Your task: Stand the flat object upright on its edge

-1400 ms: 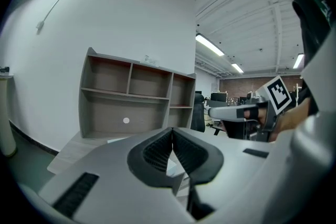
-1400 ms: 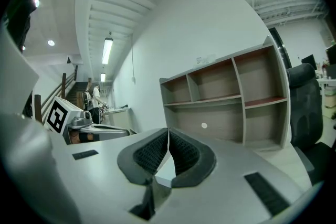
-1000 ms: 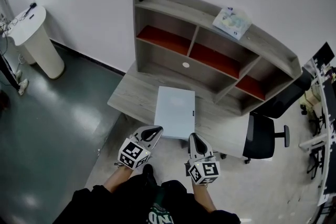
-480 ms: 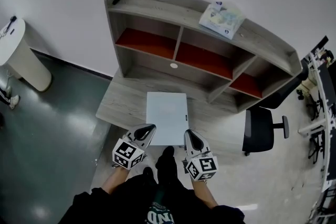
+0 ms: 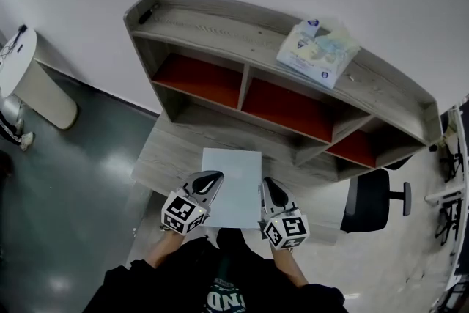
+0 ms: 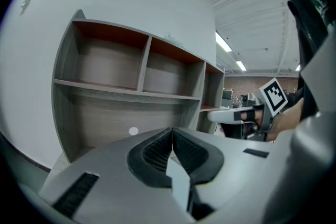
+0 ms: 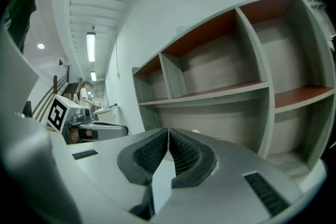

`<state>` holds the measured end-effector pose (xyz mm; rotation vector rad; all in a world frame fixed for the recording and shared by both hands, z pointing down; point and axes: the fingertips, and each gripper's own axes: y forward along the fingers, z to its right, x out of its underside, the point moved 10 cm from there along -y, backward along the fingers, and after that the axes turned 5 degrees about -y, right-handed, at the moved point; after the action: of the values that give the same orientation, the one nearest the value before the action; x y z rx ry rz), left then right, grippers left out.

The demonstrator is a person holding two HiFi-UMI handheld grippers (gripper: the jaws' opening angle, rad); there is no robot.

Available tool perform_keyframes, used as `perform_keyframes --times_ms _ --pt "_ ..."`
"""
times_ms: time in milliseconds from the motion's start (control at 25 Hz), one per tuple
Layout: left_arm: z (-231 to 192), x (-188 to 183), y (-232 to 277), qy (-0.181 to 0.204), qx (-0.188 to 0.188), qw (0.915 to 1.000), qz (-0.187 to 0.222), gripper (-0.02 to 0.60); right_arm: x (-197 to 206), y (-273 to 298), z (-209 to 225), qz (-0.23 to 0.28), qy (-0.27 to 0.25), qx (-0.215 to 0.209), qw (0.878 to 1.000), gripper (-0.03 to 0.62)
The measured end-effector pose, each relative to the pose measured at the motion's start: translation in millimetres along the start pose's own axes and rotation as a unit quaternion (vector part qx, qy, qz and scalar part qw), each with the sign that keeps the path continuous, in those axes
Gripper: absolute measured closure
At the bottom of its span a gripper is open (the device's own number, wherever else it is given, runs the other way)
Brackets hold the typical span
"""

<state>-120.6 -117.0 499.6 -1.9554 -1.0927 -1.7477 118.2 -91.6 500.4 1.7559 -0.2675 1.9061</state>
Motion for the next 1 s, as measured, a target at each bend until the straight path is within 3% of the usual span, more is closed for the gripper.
perform_keyframes --times_ms 520,1000 --pt "-34.7 -7.1 19.1 -0.030 -0.024 0.9992 -0.009 0.559 1.3 56.9 15.3 -0.023 0.010 -0.057 0.998 0.557" --pt "-55.4 2.2 23.2 -0.068 0.006 0.9974 -0.023 0.428 11.0 71.3 16.2 -0.057 0.019 -0.066 0.996 0.549"
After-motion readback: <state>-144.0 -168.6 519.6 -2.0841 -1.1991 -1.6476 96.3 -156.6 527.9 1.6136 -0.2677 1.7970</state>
